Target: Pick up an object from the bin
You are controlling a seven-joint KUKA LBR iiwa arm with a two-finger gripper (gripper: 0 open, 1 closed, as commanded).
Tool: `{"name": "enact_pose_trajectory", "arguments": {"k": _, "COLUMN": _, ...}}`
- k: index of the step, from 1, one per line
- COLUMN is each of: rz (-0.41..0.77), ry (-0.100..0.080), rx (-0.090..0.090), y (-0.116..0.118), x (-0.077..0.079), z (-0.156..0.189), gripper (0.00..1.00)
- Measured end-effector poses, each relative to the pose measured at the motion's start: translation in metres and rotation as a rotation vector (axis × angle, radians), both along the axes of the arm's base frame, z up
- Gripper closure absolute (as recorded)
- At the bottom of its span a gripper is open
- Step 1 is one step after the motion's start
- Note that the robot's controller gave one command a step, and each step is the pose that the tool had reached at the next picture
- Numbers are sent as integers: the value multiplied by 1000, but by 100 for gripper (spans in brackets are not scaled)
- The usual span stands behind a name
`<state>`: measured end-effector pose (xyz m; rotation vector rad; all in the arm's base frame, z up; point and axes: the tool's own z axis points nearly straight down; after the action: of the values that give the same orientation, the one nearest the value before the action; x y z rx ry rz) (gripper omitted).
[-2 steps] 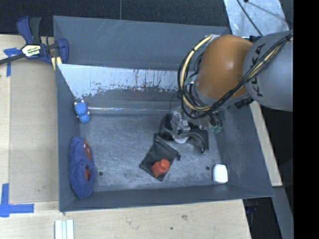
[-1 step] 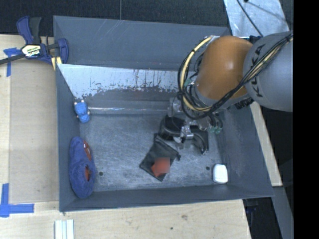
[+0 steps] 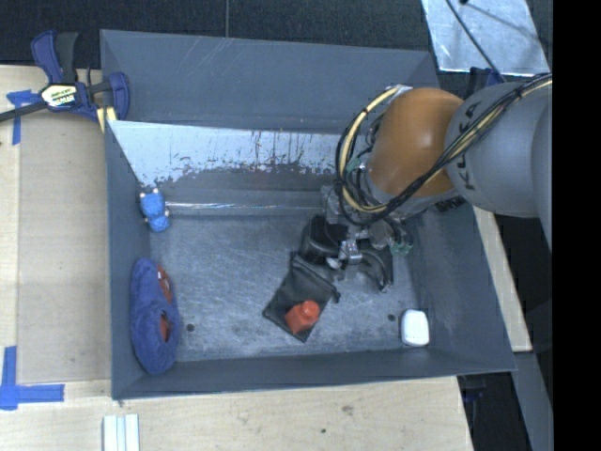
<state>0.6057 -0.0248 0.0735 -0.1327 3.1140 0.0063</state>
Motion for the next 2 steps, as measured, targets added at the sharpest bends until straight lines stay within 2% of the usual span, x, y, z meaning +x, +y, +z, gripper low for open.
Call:
{"name": "enact_pose_trajectory", "arguments": {"k": 1, "rz": 1, "ry": 6, "rx": -5, "y": -2, "x": -1, "z": 4, "gripper": 100}}
{"name": "enact_pose_trajectory", "arguments": {"k": 2, "rz": -98, "ry": 19, "rx": -9, "y": 2, "x": 0, "z": 4, "gripper": 100}}
